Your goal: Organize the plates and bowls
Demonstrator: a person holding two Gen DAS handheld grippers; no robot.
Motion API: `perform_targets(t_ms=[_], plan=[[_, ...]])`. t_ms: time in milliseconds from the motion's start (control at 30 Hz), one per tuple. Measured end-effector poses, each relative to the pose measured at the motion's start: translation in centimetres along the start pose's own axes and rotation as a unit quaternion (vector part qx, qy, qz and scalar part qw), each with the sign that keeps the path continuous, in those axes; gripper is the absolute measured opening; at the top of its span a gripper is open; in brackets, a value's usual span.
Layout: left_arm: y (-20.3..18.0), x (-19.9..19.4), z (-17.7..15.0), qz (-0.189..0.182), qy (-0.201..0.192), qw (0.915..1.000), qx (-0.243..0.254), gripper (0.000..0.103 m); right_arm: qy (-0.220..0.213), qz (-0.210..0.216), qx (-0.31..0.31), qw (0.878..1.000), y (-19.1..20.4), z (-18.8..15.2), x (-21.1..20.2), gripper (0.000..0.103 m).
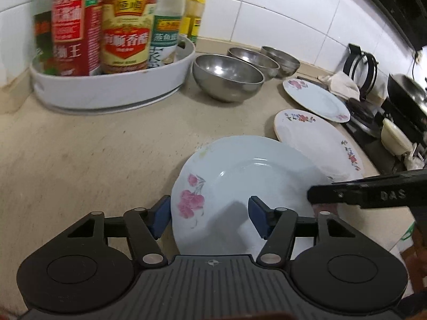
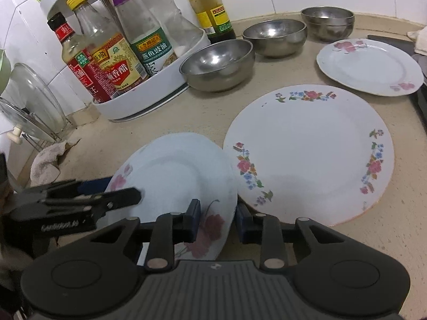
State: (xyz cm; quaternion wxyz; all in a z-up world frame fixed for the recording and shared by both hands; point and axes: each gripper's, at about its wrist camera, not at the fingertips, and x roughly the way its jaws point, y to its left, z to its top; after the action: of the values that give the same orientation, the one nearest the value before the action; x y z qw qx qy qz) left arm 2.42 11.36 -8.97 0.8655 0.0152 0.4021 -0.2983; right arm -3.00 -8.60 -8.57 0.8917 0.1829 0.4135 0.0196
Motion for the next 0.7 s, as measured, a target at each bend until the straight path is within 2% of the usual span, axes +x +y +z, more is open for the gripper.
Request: perform_targets(t_ms=[133,433,700], plan=[[0.4,-0.6,0.2,0.0,-0.011,0.9995,-0.03,0.068,0.004,0.012,0.027,1.0,-0.4,0.6,0.5,0.028],[-0.1,-1.6,1.2,0.011,-0.034,0.9988,-0.033,0.068,0.0,0.032,0.044,0.998,-0.5,1.8,0.0,0.028],[-1.9,-0.2,3.1,-0.009,-0.045,0.9988,-0.017,0.068,-0.023,0.02,0.062,0.998,-1.7,2.8,-1.7,0.028]])
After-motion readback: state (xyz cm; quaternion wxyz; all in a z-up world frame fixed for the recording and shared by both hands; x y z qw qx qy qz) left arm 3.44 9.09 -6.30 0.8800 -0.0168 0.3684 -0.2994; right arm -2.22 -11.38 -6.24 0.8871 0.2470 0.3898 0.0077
